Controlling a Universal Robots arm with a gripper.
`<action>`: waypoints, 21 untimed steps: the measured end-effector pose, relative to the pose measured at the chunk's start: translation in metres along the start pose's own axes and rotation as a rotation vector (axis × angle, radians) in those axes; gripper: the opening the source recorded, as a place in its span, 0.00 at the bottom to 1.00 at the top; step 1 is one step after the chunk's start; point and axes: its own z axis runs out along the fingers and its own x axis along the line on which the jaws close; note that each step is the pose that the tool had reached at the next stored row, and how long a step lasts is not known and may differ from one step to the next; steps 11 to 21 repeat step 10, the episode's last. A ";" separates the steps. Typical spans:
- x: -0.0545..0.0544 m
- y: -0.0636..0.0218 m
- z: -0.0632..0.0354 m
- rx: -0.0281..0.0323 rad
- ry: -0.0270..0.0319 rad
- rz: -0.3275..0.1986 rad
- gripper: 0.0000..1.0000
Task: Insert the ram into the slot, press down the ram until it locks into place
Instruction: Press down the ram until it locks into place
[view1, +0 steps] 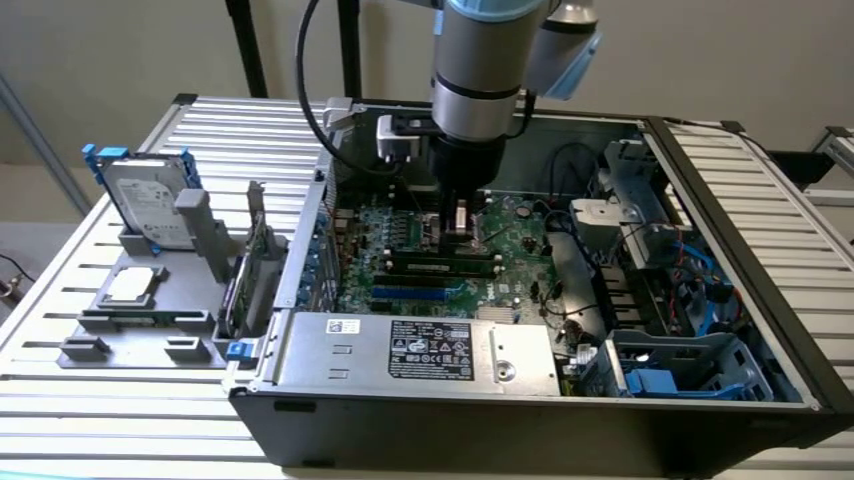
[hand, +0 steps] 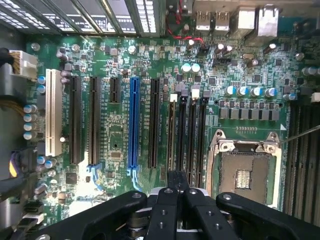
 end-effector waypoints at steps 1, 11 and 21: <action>0.000 0.0000 -0.0030 -0.0012 0.0002 0.000 0.11; 0.000 0.0000 -0.0044 -0.0017 -0.0004 0.000 0.11; 0.000 0.0000 -0.0044 -0.0017 -0.0004 0.000 0.11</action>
